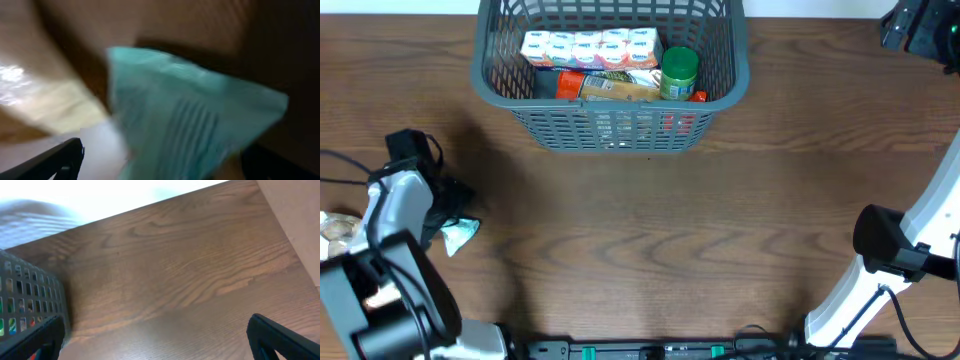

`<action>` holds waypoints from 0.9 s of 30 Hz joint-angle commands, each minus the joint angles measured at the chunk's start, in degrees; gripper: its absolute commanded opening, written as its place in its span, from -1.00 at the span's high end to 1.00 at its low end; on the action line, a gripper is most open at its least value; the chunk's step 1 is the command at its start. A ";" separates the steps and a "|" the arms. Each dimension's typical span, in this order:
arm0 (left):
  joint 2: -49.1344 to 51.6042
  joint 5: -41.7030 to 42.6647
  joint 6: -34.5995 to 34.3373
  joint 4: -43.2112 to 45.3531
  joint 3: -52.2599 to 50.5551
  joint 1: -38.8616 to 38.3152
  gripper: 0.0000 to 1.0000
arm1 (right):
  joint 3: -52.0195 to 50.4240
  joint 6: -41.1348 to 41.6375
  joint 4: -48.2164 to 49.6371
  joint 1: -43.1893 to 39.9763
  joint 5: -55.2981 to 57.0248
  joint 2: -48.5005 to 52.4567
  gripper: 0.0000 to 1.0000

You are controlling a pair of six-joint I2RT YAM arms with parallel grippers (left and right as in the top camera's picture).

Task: Pack container
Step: 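Lower the left gripper onto the teal snack wrapper and grasp it, then carry the teal wrapper over the basket and release it inside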

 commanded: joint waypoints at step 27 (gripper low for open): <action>-6.12 24.57 9.46 -12.48 17.31 0.00 0.89 | -0.15 -0.76 -0.13 -0.35 -0.22 0.55 -0.99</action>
